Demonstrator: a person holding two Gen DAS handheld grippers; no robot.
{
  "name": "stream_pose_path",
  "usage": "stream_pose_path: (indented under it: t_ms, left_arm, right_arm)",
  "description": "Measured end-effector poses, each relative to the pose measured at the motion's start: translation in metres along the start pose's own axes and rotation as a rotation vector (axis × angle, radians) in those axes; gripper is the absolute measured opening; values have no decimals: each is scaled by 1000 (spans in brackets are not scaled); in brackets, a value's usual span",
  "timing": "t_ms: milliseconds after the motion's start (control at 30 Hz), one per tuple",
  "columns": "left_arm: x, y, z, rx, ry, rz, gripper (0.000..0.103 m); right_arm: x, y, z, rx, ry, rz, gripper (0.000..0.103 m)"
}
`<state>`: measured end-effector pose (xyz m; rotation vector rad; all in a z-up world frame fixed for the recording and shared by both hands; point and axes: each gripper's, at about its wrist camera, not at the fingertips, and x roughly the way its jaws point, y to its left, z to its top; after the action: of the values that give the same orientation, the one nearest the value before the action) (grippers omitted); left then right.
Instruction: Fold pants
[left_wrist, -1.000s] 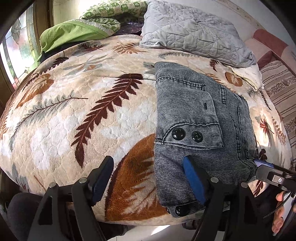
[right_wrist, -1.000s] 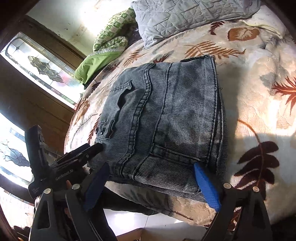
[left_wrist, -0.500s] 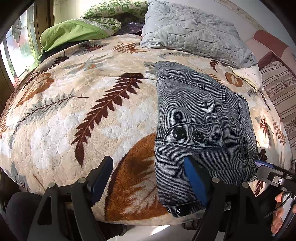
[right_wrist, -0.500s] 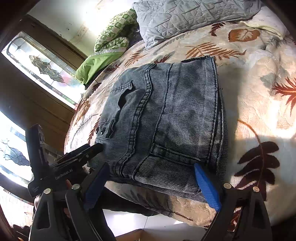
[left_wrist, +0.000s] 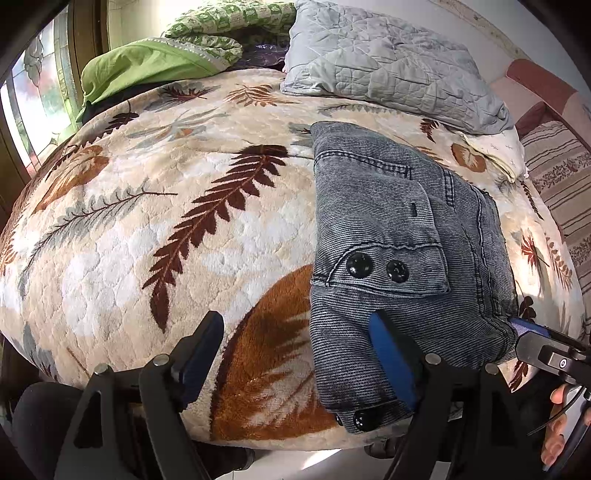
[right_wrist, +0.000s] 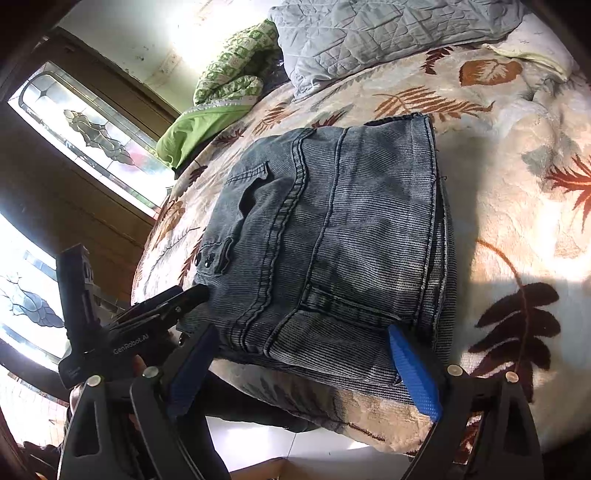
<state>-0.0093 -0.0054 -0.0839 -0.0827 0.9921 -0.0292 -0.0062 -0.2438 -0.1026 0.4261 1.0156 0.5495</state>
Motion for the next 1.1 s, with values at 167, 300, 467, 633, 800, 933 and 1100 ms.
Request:
stream_pose_path:
  t_ms: [167, 300, 467, 633, 800, 933, 1100]
  left_arm:
    - [0, 3, 2, -2, 9, -17, 82]
    - [-14, 23, 13, -75, -27, -125, 82]
    - [-5, 52, 37, -201, -13, -178, 82]
    - [26, 50, 50, -249, 90, -307, 82]
    - [43, 34, 63, -227, 142, -380, 82]
    - [62, 20, 64, -200, 201, -395, 82]
    - [62, 8, 66, -109, 183, -382, 48]
  right_arm:
    - [0, 2, 2, -2, 8, -3, 94]
    - [-13, 4, 12, 25, 18, 24, 94]
    - [-51, -19, 40, 97, -93, 36, 94]
    - [-32, -63, 60, 268, -32, 101, 94]
    - [-9, -70, 77, 291, 15, 127, 94]
    - [15, -73, 83, 291, 90, 83, 94]
    - [25, -51, 85, 160, 126, -52, 72]
